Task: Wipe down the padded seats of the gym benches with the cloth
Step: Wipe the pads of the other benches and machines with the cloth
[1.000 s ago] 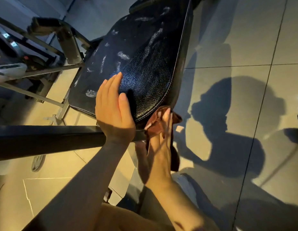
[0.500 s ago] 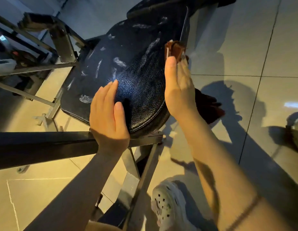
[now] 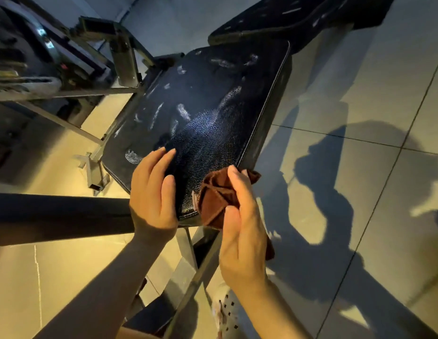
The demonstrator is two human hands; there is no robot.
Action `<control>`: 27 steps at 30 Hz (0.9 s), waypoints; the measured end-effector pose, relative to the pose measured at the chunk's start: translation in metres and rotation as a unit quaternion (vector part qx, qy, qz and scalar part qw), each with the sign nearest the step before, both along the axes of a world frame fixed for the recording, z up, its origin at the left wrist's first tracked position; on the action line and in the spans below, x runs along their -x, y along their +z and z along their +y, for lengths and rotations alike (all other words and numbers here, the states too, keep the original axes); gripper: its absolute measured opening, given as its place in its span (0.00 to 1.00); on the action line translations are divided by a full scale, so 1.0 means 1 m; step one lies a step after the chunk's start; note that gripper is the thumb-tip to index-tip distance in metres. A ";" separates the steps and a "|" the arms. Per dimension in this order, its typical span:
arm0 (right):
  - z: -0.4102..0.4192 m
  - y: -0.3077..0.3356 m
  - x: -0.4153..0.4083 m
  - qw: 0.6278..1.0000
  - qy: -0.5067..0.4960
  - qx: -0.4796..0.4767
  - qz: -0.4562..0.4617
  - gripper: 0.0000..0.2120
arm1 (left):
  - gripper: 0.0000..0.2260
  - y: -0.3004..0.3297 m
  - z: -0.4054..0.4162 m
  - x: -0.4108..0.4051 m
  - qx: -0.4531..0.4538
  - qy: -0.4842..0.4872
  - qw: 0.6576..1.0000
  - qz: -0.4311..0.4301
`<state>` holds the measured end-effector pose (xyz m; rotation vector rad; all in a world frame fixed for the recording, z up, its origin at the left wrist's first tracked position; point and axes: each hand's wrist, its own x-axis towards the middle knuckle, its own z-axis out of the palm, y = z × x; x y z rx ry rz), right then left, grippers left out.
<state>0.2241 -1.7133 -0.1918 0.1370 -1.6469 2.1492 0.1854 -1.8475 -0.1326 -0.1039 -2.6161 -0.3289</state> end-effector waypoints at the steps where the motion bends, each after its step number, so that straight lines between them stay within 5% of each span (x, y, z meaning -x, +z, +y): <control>1: 0.001 0.005 0.003 0.999 -0.026 0.030 -0.014 0.17 | 0.23 0.000 0.000 0.000 -0.002 0.002 1.000 0.004; 12: -0.002 0.002 0.016 0.970 -0.182 0.082 -0.139 0.13 | 0.22 -0.006 -0.001 0.002 -0.015 -0.007 0.999 0.049; 17: -0.005 -0.010 0.015 0.957 -0.155 -0.007 -0.246 0.18 | 0.22 -0.006 -0.003 0.002 -0.009 -0.006 0.998 0.055; 21: -0.017 -0.006 0.012 0.969 -0.097 0.032 -0.223 0.25 | 0.23 -0.005 -0.004 0.001 -0.001 -0.012 0.999 0.049; 27: -0.024 0.002 0.003 0.988 -0.008 0.081 -0.133 0.24 | 0.22 -0.003 -0.002 0.001 -0.006 -0.019 0.999 0.042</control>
